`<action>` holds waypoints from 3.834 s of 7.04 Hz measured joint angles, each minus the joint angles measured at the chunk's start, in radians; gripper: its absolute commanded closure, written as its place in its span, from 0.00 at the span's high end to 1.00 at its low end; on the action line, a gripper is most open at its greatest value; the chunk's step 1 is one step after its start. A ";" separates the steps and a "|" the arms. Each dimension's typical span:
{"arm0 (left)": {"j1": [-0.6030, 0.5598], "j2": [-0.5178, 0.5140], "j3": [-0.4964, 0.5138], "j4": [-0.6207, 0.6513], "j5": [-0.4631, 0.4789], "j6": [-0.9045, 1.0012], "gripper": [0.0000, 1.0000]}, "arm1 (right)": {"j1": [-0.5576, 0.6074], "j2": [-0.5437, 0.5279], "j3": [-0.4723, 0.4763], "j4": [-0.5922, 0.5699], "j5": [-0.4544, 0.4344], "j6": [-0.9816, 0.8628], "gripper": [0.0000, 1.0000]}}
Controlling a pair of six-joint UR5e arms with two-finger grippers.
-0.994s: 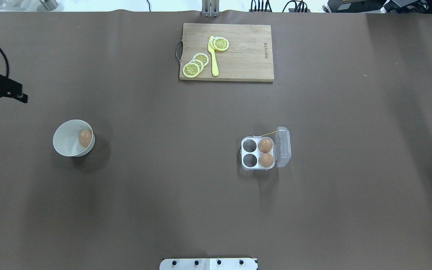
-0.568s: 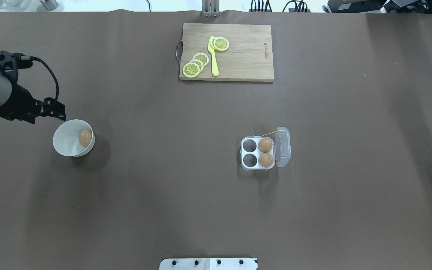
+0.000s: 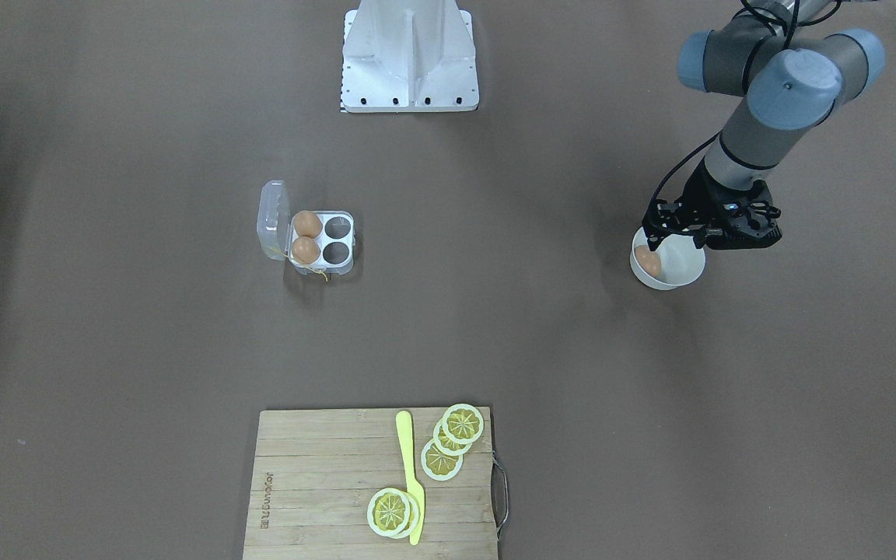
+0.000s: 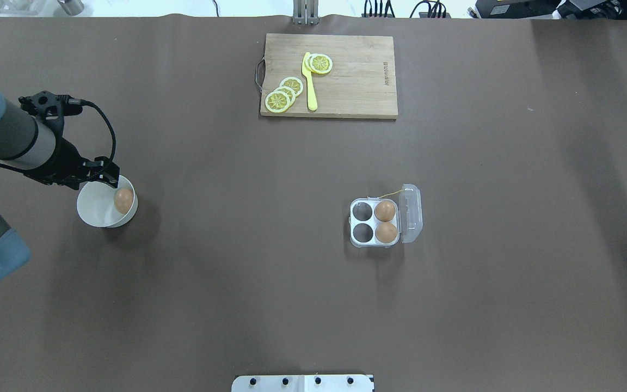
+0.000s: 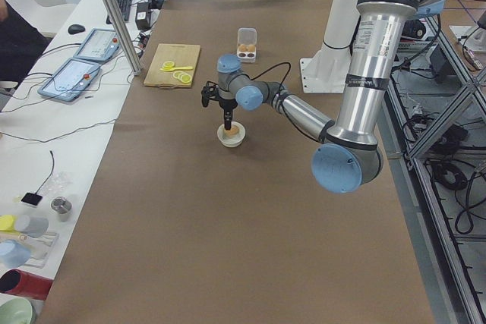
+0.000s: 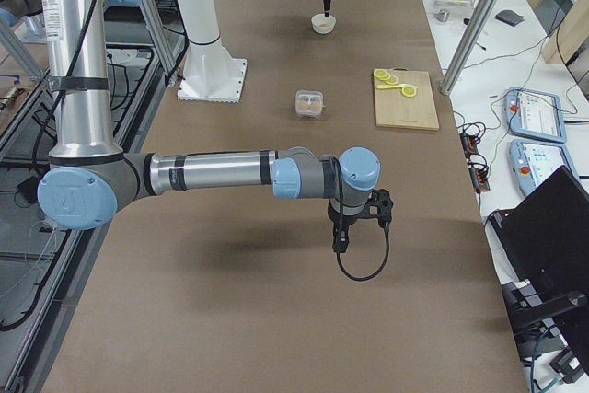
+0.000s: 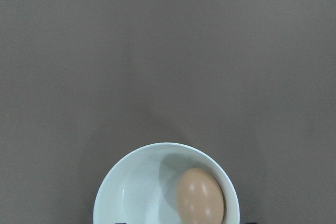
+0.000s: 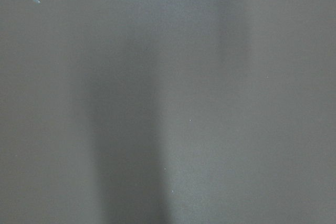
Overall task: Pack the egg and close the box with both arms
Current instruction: 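Move the left gripper over the white bowl holding the brown egg, then lower the left gripper into the bowl and close on the egg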
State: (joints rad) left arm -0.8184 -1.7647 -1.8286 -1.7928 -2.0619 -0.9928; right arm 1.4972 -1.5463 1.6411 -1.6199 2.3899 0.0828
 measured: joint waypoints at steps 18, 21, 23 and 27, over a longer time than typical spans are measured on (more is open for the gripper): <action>0.065 0.011 0.115 -0.180 0.011 -0.090 0.75 | 0.000 0.003 0.008 0.000 -0.001 0.000 1.00; 0.071 0.016 0.113 -0.180 0.012 -0.090 0.73 | 0.000 0.002 0.008 0.000 -0.002 -0.001 1.00; 0.072 0.021 0.111 -0.182 0.012 -0.090 0.73 | 0.007 0.001 0.007 0.000 -0.002 -0.004 1.00; 0.072 0.021 0.125 -0.198 0.012 -0.082 0.72 | 0.011 0.001 0.008 0.000 0.000 -0.006 1.00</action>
State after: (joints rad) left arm -0.7469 -1.7439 -1.7041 -1.9906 -2.0494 -1.0745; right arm 1.5078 -1.5453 1.6489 -1.6199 2.3903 0.0767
